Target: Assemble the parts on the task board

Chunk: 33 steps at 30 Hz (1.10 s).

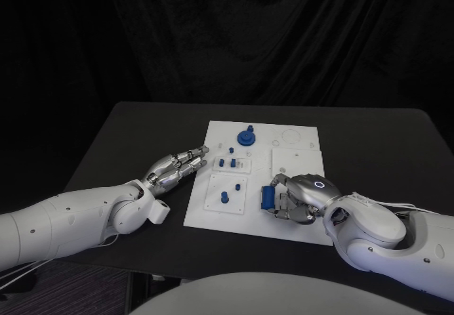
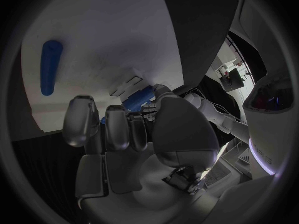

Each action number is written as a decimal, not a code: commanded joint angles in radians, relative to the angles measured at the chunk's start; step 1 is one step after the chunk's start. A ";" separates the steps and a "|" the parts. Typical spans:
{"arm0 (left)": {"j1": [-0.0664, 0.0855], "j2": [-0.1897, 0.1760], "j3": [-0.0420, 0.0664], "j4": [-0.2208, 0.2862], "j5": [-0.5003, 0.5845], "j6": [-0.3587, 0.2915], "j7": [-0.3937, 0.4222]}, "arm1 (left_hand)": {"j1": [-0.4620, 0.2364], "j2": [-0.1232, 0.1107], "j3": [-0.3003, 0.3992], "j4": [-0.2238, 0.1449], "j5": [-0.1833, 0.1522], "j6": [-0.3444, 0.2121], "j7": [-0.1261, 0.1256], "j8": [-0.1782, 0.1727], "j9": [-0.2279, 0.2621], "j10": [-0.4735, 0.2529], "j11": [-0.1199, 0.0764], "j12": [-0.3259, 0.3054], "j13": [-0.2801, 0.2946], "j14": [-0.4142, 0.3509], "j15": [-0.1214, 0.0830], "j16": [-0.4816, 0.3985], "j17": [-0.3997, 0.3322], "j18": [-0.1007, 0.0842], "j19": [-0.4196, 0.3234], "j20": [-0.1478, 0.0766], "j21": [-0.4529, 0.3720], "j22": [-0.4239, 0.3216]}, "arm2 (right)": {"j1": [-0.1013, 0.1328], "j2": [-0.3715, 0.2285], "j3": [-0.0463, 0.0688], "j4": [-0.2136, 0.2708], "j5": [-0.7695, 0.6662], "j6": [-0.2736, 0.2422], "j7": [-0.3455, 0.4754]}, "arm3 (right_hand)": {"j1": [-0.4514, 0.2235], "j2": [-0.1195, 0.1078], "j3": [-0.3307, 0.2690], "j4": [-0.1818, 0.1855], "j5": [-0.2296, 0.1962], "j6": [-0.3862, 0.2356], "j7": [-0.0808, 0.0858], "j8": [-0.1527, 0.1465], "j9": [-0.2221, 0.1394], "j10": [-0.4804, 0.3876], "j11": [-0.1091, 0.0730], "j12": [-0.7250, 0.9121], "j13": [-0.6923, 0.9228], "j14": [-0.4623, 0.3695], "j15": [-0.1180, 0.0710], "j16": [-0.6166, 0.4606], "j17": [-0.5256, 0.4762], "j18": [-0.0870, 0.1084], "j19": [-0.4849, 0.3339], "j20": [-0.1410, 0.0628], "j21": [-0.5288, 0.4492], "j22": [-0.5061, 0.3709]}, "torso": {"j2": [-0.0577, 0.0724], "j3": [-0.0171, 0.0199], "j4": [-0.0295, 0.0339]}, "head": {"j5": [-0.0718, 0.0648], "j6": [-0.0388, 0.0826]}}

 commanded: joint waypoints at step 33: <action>-0.011 0.000 -0.005 0.002 -0.002 -0.024 0.040 | 0.005 -0.005 0.008 0.002 0.006 0.005 0.001 0.005 0.001 0.005 0.012 0.011 0.002 0.000 -0.023 -0.004 -0.001 0.014 -0.003 -0.015 0.001 -0.005 | 0.108 -0.099 0.000 0.087 0.158 -0.157 0.014 | -0.037 -0.019 -0.051 0.006 -0.250 0.020 -0.003 -0.007 0.015 0.041 0.007 -0.018 0.178 0.044 0.003 0.002 0.008 0.019 0.005 0.008 0.000 0.166 | 0.000 0.0001 0.0002 | -0.003 0.000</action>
